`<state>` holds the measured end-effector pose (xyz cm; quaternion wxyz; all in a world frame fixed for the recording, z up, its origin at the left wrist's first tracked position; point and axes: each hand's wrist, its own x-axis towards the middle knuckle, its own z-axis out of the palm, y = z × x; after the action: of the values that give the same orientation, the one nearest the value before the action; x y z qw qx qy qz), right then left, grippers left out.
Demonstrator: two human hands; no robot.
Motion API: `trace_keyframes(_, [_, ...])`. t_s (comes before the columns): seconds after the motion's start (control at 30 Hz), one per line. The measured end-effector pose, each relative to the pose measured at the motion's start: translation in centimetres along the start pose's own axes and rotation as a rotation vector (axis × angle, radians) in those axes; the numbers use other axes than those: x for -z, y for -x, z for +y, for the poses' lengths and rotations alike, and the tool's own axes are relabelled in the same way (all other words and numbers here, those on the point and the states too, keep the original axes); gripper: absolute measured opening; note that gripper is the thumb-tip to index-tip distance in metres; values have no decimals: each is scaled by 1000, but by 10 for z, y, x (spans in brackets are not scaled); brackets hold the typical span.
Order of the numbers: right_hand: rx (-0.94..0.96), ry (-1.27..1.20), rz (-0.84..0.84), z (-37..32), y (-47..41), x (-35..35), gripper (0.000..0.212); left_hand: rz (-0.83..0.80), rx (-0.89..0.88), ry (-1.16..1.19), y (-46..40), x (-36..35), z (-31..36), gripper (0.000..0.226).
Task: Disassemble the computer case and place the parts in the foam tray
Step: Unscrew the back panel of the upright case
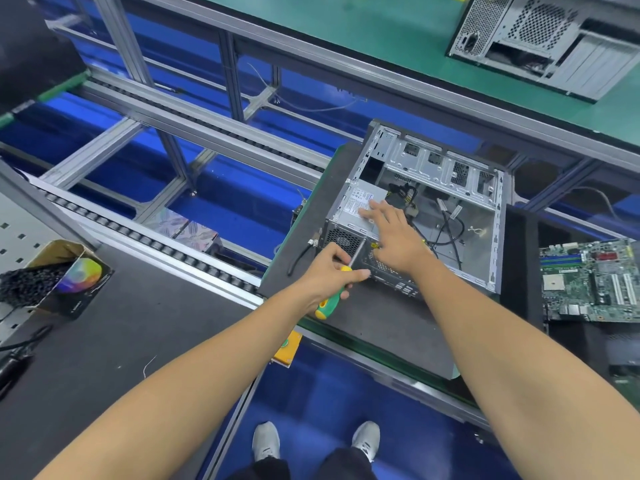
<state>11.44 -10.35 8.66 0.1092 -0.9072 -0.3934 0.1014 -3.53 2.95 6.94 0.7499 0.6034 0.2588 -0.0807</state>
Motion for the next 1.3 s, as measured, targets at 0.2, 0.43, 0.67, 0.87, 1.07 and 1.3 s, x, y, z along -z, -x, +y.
trace_keyframes(0.2, [2, -6, -10, -1, 1, 1, 88, 34, -1, 109, -1, 0, -12, 37])
trace_keyframes(0.43, [-5, 7, -18, 2, -1, 0, 89, -46, 38, 175, -5, 9, -26, 30])
trace_keyframes(0.67, [-5, 19, -9, 4, -2, -2, 89, -56, 137, 240, -2, 3, -27, 34])
trace_keyframes(0.87, [-3, 13, 2, 5, -3, -4, 88, -33, 23, 187, -5, 0, -23, 39])
trace_keyframes(1.07, [-6, 17, 3, 5, -3, -5, 89, 96, -66, 137, -6, -4, -33, 39])
trace_keyframes(1.3, [-6, 25, -5, 5, -4, -5, 89, -34, 27, 169, 1, -3, -26, 32])
